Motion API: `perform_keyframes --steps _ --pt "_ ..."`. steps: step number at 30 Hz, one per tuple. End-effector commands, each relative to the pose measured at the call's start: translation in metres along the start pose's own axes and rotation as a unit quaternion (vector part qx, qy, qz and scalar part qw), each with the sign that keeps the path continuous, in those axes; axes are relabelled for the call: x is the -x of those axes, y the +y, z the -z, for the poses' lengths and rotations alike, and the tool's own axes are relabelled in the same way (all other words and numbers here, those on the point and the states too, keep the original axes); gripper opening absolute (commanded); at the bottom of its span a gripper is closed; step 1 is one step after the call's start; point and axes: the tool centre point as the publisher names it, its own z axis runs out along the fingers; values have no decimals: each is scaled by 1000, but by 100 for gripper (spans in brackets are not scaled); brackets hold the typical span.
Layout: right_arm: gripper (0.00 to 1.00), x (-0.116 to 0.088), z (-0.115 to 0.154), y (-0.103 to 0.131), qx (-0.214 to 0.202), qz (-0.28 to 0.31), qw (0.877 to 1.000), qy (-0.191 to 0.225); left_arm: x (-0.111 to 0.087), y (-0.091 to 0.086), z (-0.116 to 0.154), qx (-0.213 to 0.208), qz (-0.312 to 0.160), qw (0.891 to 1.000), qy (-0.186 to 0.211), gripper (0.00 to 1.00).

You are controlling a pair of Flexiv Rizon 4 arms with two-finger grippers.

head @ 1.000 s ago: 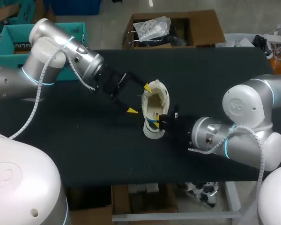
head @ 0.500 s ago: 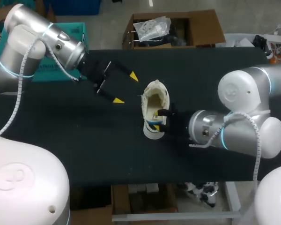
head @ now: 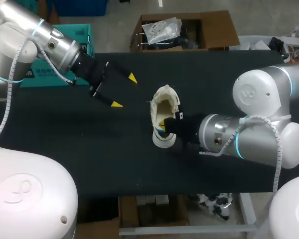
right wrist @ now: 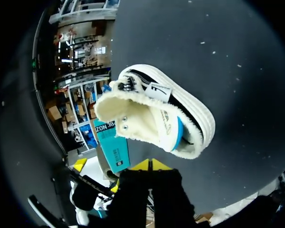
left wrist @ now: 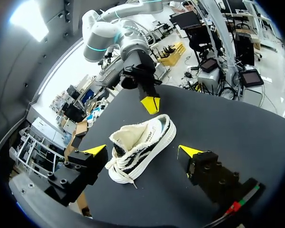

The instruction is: Open the shoe tongue, take the insole out of the shoe, put the insole back into the shoe, and pack the shoe into the shoebox

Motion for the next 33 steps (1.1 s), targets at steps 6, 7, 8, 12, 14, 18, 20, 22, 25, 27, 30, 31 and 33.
perform_keyframes --steps 6,7,8,12,14,18,20,22,25,27,30,31,33 --pt "0 14 -43 11 -5 -3 1000 -27 -12 -5 17 29 14 999 -8 100" --pt "0 15 -44 12 -3 -4 1000 -30 -13 -5 18 31 17 999 -9 100" --pt "0 17 -46 14 5 -1 999 -37 -14 -4 19 33 20 999 -9 100" --pt "0 26 -53 19 3 -12 999 -45 -16 -4 24 41 26 999 -11 100" --pt "0 31 -56 23 12 -13 998 -55 -17 -4 26 45 28 999 -12 100" --pt "0 38 -58 27 18 -18 998 -66 -17 -4 28 49 30 998 -14 100" --pt "0 42 -59 29 30 -16 996 -78 -17 -4 28 52 32 998 -14 100" --pt "0 44 -58 31 29 -21 996 -75 -17 -4 28 52 33 998 -14 100" --pt "0 36 -46 32 36 -19 997 -58 -17 -4 27 53 34 998 -14 100" --pt "0 27 -34 32 37 -16 998 -41 -15 -5 27 54 33 998 -13 100" --pt "0 14 -17 33 31 -11 999 -15 -13 -6 27 56 34 998 -12 100" --pt "0 10 -11 33 28 -9 1000 -8 -12 -7 27 57 36 998 -11 100" --pt "0 4 -3 35 15 -9 1000 9 -11 -7 27 57 41 997 -9 100"
